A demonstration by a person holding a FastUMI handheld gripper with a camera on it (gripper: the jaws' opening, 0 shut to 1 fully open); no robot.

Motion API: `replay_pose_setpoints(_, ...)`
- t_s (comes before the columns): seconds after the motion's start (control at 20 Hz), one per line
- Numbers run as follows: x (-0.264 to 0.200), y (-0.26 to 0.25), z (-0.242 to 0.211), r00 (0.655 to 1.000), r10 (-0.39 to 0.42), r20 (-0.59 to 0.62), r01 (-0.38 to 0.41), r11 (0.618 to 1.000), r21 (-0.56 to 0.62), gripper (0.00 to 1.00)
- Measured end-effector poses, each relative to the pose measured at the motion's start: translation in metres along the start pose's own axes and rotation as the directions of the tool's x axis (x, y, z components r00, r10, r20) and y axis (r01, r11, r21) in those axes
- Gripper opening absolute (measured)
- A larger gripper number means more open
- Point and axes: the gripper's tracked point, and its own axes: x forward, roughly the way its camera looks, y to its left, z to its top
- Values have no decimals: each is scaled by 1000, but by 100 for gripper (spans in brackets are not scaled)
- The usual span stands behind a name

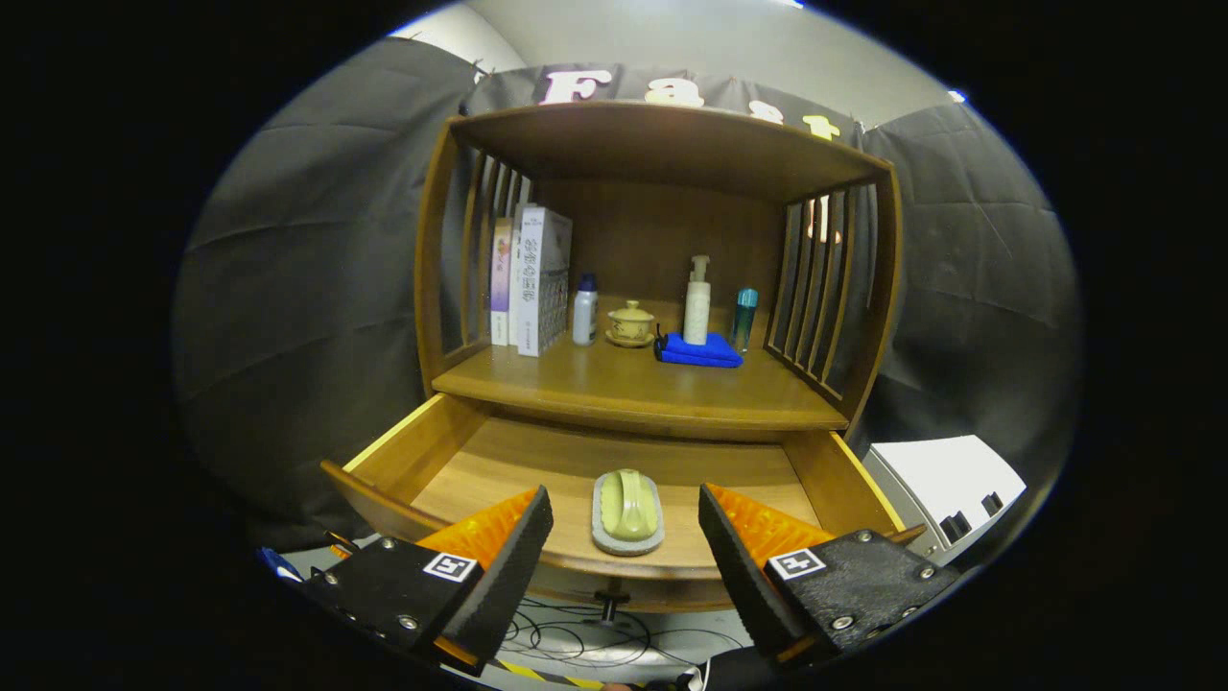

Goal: Pull open the drawer, take out the items inside it, and place them on the countertop above the cabinet.

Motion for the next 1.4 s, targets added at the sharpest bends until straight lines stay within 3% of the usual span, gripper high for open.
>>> replay_pose_setpoints(0.35, 76, -15, -18, 963, -50, -265, 49, 999, -12, 95)
replay_pose_setpoints(0.6, 120, -10, -47, 910, -44, -413, 19, 998, -65, 95)
replay_pose_setpoints(0.8, 140, -3, -68, 873, -35, -486, -12, 995, -94, 87)
replay_pose_setpoints(1.0, 144, -3, -85, 854, -26, -519, -8, 998, -62, 69)
replay_pose_setpoints(1.1, 147, 3, -87, 856, 20, -516, -21, 1000, 4, 56)
replay_pose_setpoints(1.25, 142, 1, -87, 860, 31, -510, -26, 1000, 18, 20)
replay_pose_setpoints(1.4, 130, 1, -78, 889, 36, -457, -2, 997, 76, 14)
